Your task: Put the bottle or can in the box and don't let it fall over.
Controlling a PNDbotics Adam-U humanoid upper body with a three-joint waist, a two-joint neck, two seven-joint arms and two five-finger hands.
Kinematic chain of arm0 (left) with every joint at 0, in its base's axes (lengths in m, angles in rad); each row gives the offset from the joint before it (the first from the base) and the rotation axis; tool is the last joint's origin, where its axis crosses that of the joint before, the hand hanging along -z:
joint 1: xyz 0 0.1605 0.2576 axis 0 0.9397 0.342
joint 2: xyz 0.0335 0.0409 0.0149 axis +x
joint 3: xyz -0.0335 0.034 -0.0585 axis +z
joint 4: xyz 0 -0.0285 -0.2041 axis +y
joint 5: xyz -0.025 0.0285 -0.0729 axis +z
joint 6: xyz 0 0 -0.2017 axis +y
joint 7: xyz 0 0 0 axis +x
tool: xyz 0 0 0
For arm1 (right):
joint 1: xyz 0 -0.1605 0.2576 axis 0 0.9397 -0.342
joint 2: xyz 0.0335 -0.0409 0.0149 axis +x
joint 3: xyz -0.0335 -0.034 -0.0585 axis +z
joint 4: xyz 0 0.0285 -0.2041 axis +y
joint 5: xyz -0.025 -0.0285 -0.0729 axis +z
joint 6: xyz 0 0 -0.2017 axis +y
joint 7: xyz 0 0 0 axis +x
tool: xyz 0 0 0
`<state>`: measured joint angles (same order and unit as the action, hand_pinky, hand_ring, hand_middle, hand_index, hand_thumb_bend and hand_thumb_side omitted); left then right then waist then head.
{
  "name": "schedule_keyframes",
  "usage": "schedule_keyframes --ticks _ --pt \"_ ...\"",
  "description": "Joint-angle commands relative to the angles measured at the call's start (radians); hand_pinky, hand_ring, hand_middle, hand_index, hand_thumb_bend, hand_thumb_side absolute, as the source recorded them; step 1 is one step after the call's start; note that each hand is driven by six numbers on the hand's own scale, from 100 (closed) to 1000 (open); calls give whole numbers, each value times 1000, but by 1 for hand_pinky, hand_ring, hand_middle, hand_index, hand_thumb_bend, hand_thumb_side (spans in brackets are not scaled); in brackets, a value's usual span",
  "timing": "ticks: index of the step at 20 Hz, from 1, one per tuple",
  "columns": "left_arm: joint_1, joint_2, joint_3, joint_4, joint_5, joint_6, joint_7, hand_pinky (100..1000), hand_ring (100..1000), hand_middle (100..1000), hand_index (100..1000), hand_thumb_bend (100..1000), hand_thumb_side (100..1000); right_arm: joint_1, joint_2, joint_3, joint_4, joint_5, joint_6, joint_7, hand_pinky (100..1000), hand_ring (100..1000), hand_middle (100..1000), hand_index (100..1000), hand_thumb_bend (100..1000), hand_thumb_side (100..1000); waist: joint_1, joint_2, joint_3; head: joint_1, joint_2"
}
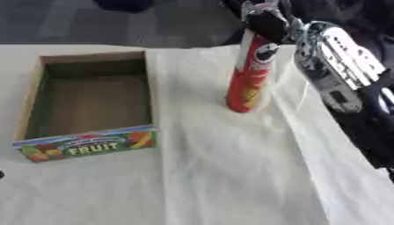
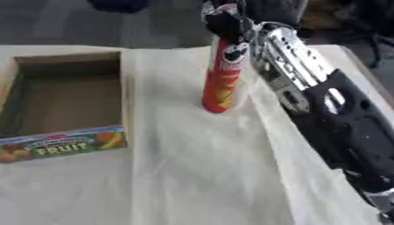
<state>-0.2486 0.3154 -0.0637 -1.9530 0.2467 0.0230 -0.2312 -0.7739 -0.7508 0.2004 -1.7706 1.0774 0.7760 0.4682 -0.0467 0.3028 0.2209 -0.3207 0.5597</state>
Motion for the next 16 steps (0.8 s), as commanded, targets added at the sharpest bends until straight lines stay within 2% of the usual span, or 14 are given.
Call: schedule_keyframes --ticks 1,8,12,16 --pt "-8 10 2 -8 -6 1 -1 529 879 848 815 167 828 -20 -22 -14 4 -14 131 116 838 972 996 1000 100 1000 1 -12 1 -6 -15" --pt "-8 10 0 -8 -10 6 -3 528 879 848 814 171 836 -37 -23 -9 20 -58 131 89 855 981 1000 1000 100 1000 -5 -2 8 -9 -21" --pt "-9 11 1 -8 -12 6 0 526 879 847 813 171 838 -35 -33 -10 27 -68 131 82 963 1000 1000 989 100 1000 -6 3 12 -11 -24" --pt "-9 11 0 -8 -14 8 0 525 879 847 813 172 841 -25 -45 -19 15 -81 131 71 928 999 994 980 100 1000 -7 7 12 -11 -26"
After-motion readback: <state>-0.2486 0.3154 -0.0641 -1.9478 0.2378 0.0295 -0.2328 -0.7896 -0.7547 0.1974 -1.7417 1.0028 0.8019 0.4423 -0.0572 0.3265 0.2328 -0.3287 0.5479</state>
